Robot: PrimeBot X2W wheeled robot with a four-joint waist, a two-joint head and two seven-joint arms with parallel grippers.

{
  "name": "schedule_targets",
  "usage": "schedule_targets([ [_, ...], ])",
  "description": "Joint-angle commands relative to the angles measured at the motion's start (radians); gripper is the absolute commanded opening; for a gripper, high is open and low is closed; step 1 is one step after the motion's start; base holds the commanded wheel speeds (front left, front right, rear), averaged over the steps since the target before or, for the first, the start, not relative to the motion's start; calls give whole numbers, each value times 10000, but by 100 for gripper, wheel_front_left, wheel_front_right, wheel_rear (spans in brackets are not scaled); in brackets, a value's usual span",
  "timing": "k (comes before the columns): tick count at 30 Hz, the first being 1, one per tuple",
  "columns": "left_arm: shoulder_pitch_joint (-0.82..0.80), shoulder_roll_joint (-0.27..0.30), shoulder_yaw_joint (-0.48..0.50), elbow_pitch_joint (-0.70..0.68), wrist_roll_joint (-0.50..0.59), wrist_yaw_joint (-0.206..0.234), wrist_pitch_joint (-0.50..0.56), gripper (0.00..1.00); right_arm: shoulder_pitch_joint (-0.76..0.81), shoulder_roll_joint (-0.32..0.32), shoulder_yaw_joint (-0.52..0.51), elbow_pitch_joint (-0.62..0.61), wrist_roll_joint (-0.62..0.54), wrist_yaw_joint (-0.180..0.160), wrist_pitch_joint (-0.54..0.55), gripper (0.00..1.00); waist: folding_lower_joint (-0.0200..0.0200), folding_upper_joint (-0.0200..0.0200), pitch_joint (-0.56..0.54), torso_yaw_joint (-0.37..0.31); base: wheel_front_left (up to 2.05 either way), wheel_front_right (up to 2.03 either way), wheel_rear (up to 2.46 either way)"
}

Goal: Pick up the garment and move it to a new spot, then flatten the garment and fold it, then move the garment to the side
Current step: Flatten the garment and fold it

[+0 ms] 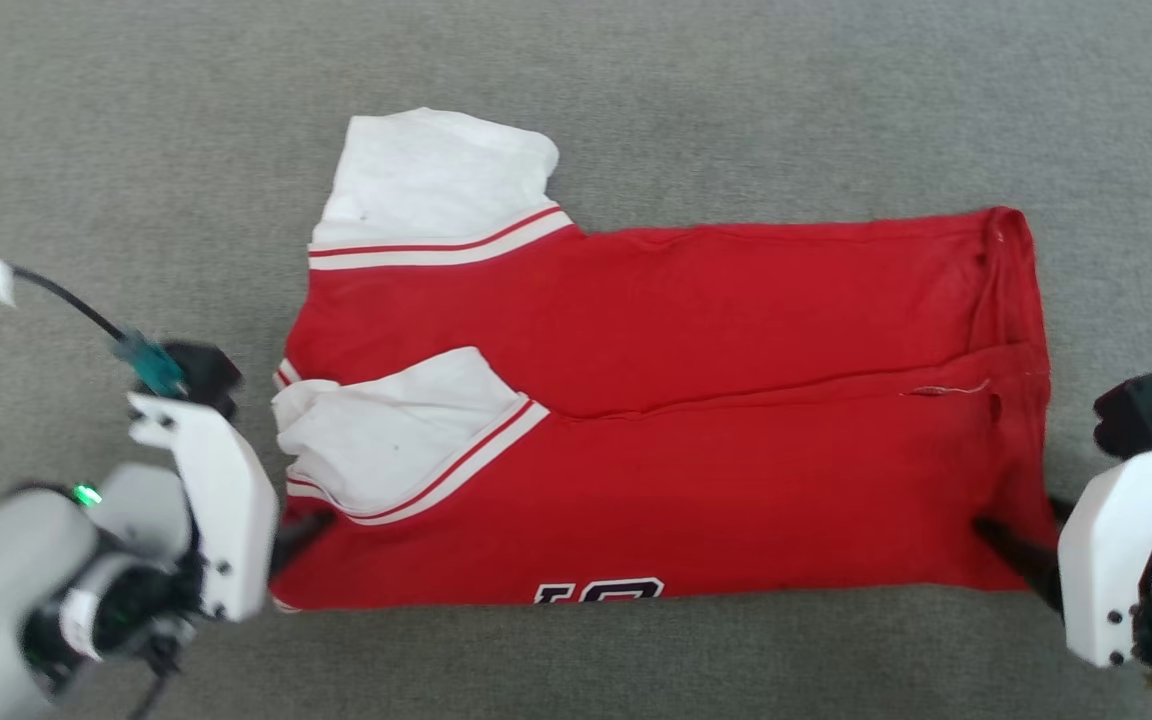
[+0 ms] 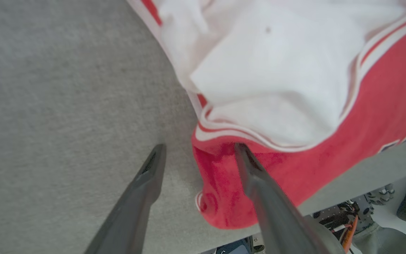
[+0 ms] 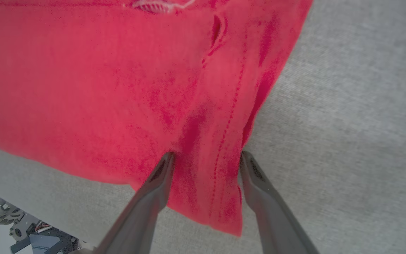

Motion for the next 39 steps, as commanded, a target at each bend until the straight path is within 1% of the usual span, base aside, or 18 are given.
schedule_targets([
  [1, -200, 131, 113, -19, -18, 21, 42, 100, -153, 16, -43, -61, -72, -3, -112, 100, 0, 0, 44, -89, 0, 0, 0],
  [4, -616, 485, 329, -278, 114, 52, 212, 100, -230, 169, -230, -432, -139, -3, -550, 100, 0, 0, 129, -261, 0, 0, 0],
  [8, -1343, 938, 634, -406, 444, -14, 481, 100, -407, 467, -447, -1042, -273, -3, -1362, 100, 0, 0, 276, -574, 0, 0, 0],
  [9, -1561, 1027, 688, -375, 521, -69, 571, 100, -472, 589, -518, -1186, -330, -3, -1645, 100, 0, 0, 321, -675, 0, 0, 0],
  [11, -2040, 1026, 845, -239, 634, -234, 664, 100, -633, 843, -560, -1409, -470, -2, -2232, 100, 0, 0, 400, -880, 0, 0, 0],
  [13, -2505, 1001, 955, 103, 894, -487, 694, 100, -818, 1171, -617, -1528, -626, -2, -2869, 100, 0, 0, 488, -1114, 0, 0, 0],
  [17, -3319, 697, 1161, 1046, 1180, -1041, 534, 100, -1218, 1728, -500, -1623, -1050, -2, -4222, 100, 0, 0, 661, -1593, 0, 0, 0],
  [21, -3982, 366, 1242, 2196, 1405, -1566, 549, 100, -1611, 2295, -398, -1441, -1537, -2, -5608, 100, 0, 0, 830, -2099, 0, 0, 0],
  [25, -4564, 24, 1167, 3375, 1696, -2063, 625, 100, -1821, 2614, -99, -1091, -1751, -2, -6482, 100, 0, 0, 1013, -2520, 0, 0, 0],
  [28, -4878, -187, 1053, 4309, 1777, -2289, 829, 100, -1876, 2730, 152, -797, -1774, -2, -6682, 100, 0, 0, 1146, -2749, 0, 0, 0],
  [30, -5069, -368, 985, 4876, 1814, -2325, 1032, 100, -1930, 2761, 344, -638, -1720, -2, -6668, 100, 0, 0, 1239, -2871, 0, 0, 0],
  [35, -5424, -925, 739, 6110, 1972, -2512, 1392, 100, -2055, 2558, 691, -379, -1601, -2, -6359, 100, 0, 0, 1427, -3002, 0, 0, 0],
  [38, -5348, -1431, 502, 6856, 1936, -2558, 1695, 100, -2309, 2411, 829, -168, -1548, -2, -6090, 100, 0, 0, 1510, -2984, 0, 0, 0],
  [39, -5267, -1589, 420, 7089, 1844, -2583, 1913, 49, -2428, 2374, 867, -50, -1520, -2, -5975, 100, 0, 0, 1527, -2976, 0, 0, 0],
])
